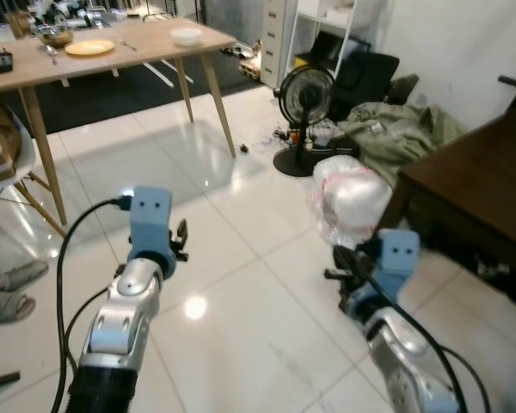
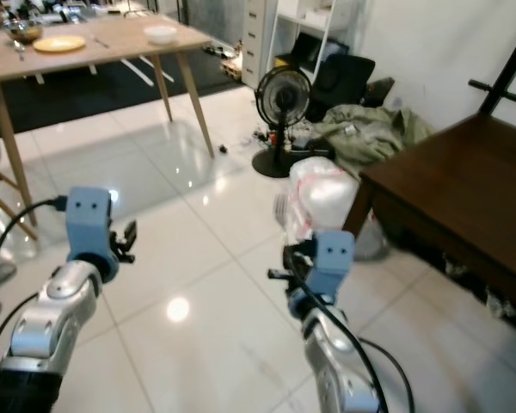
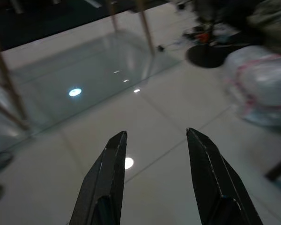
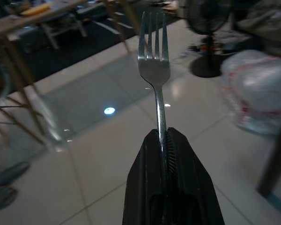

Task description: Setting the table

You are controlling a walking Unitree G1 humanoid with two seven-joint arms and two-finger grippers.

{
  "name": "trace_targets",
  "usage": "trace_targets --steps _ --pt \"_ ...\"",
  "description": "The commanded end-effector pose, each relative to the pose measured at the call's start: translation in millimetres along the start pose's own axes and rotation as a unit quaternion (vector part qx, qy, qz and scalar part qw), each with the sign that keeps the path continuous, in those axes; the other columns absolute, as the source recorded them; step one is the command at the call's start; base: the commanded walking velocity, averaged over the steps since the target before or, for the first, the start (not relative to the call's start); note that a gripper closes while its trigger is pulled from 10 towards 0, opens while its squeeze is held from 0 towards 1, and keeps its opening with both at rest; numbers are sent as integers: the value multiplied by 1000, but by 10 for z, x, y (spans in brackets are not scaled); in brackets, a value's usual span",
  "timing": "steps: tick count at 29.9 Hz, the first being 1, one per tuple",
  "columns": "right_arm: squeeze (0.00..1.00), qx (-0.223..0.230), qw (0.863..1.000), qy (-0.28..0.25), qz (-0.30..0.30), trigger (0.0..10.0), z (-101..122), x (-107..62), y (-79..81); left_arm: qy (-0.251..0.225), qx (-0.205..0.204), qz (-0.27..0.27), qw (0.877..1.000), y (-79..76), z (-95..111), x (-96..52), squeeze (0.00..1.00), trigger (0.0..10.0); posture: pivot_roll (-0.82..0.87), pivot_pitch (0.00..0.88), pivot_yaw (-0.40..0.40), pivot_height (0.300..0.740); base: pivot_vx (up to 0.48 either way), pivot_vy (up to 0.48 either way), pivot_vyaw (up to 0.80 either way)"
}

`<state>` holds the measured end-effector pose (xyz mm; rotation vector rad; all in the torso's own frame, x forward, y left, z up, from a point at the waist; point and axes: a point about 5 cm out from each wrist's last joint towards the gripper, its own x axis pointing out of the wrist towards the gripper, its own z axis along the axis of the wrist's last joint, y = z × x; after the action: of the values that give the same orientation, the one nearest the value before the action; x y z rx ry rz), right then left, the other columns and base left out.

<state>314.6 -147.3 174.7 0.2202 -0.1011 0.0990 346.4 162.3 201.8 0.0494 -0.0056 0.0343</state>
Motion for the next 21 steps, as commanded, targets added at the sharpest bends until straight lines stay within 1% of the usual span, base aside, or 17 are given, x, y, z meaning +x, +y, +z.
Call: trace_targets --steps 1,2,3,4,5,7,10,12,13,15,17,21 --pt "0 -11 999 7 -40 10000 -43 -26 -140 9 1 -2 1000 -33 -62 -3 0 10000 50 97 52 740 465 0 0" --pt "0 -15 999 7 -50 10000 -40 -23 -166 9 1 -3 1000 -34 -63 -3 0 10000 50 97 52 740 465 0 0" --pt "0 -37 997 7 -70 10000 -29 -18 -228 8 0 -9 1000 -47 -66 -6 0 10000 50 97 52 740 465 0 0" --pt "0 -78 992 0 -103 10000 14 -11 -349 5 3 -32 999 -104 -71 -19 0 10000 48 101 54 740 465 0 0" --pt "0 -88 990 -2 -111 10000 26 -10 -377 4 3 -38 999 -119 -72 -23 0 10000 48 101 54 740 465 0 0" --pt "0 -91 989 -2 -115 10000 34 -9 -394 5 3 -44 999 -135 -75 -27 0 10000 48 101 54 740 465 0 0" --pt "0 -109 987 -10 -116 10000 84 -5 -439 5 5 -83 996 -233 -99 -55 0 10000 45 102 57 740 465 0 0" --pt "0 -125 986 -14 -112 10000 107 0 -439 2 11 -102 995 -284 -110 -69 0 10000 45 102 57 740 465 0 0" --pt "0 -125 986 -14 -112 10000 107 0 -439 2 11 -102 995 -284 -110 -69 0 10000 45 102 57 740 465 0 0" --pt "0 -141 986 -18 -90 10000 129 10 -375 -7 26 -124 992 -362 -109 -93 0 10000 39 105 59 740 465 0 0" --pt "0 -146 985 -19 -85 10000 132 15 -354 -11 33 -127 991 -376 -105 -97 0 10000 42 106 59 740 465 0 0" --pt "0 -162 986 -15 -45 10000 105 40 -243 -17 41 -129 991 -396 -97 -96 0 10000 45 107 60 740 465 0 0"
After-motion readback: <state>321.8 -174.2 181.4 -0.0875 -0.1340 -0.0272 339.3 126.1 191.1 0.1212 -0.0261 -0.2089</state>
